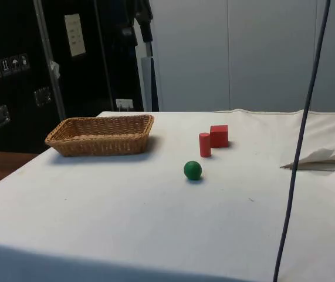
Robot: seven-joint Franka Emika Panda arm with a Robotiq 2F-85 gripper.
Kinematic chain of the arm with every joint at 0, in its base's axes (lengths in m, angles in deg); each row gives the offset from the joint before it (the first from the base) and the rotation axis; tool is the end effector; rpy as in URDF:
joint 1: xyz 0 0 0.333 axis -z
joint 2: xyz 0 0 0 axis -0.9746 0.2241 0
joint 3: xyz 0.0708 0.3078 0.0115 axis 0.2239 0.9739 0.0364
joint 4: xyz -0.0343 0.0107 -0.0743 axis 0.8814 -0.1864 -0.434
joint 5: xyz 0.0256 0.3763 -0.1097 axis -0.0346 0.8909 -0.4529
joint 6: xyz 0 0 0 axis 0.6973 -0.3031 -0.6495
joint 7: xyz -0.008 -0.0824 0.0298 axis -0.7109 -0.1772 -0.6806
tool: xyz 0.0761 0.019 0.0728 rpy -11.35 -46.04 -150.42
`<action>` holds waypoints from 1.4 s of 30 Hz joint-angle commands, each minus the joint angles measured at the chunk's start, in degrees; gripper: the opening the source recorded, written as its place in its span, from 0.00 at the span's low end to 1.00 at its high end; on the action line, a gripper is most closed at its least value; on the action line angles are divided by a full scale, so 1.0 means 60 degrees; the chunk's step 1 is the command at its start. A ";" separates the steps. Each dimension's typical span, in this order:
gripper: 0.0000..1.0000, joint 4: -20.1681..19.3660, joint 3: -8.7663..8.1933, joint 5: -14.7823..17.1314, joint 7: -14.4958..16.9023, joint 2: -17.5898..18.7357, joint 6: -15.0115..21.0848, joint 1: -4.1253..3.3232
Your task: Pick up the object to the left of the cylinder and place it into the basket.
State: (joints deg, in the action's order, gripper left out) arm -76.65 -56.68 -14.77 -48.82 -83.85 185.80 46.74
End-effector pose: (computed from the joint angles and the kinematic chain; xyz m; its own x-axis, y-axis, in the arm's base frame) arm 0.5627 0.0027 0.4551 0.9929 0.0223 -0.1168 0.0206 -0.9997 -0.0155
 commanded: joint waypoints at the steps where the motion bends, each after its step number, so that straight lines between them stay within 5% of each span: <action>1: 1.00 -0.0038 0.0029 0.0000 -0.0019 0.0000 0.0010 -0.0010; 10: 1.00 -0.0831 0.0382 -0.0363 -0.0592 -0.0201 0.0678 -0.0124; 12: 1.00 -0.0745 0.0401 -0.0229 -0.0468 -0.0115 0.0516 -0.0067; 17: 1.00 -0.1461 0.0707 -0.0659 -0.1050 -0.0382 0.1184 -0.0143; 42: 1.00 -0.3218 0.1662 -0.1662 -0.2426 -0.0707 0.2922 -0.0134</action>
State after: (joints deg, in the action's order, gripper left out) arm -95.16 -46.77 -23.65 -62.46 -87.57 202.25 46.06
